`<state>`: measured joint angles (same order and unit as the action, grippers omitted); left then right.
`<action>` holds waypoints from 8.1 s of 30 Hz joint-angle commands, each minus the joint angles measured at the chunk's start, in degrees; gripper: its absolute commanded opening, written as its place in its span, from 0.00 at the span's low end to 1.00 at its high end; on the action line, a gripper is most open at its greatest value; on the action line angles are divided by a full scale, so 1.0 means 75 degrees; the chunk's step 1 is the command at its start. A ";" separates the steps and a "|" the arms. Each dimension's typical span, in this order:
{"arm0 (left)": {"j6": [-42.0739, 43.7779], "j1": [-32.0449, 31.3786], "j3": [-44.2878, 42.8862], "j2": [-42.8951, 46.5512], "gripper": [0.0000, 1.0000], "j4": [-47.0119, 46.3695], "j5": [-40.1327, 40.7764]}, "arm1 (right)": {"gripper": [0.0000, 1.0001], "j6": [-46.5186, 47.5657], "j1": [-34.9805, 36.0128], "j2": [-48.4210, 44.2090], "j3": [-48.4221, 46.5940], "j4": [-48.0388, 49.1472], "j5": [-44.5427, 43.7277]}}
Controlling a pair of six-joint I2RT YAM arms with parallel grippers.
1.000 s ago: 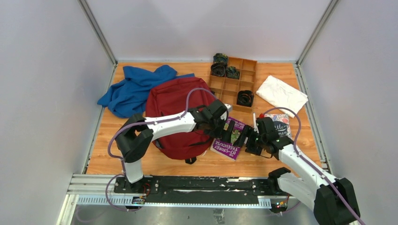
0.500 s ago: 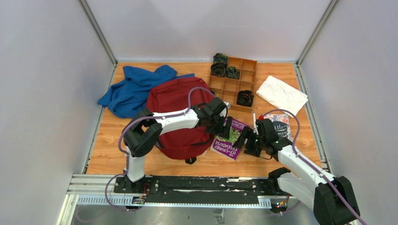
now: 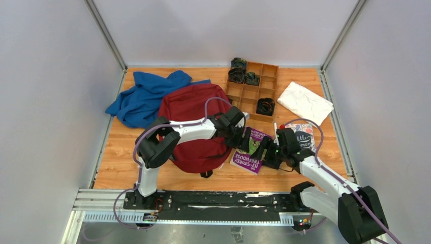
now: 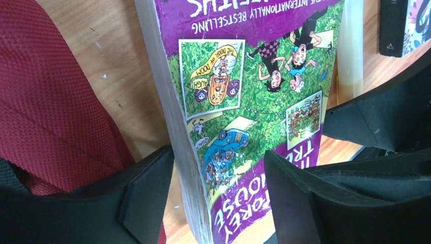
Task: Pack the student bag
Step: Pick up the book from the center of the board, then place the book in the student bag.
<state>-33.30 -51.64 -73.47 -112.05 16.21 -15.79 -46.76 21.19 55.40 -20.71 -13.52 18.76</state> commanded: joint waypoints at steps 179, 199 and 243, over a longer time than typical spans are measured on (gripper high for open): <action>0.2674 0.0545 0.0499 0.4118 0.00 0.3124 0.1317 | 0.00 -0.2349 -0.1243 -0.4844 -0.1089 -0.2044 -0.0661; 0.2136 0.2313 -0.4376 0.2569 0.00 0.4055 -0.0516 | 0.00 -0.2016 -0.1021 -0.3495 -0.2166 0.0516 0.1734; 0.1243 0.2783 -0.2911 0.3184 0.00 0.2785 -0.2869 | 0.00 -0.4171 0.3245 0.4965 -0.2757 0.7421 -0.4613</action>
<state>-22.46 -30.87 -95.59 -88.71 41.54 -32.77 -75.92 44.93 91.39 -39.64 35.68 -11.77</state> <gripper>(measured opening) 0.025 0.316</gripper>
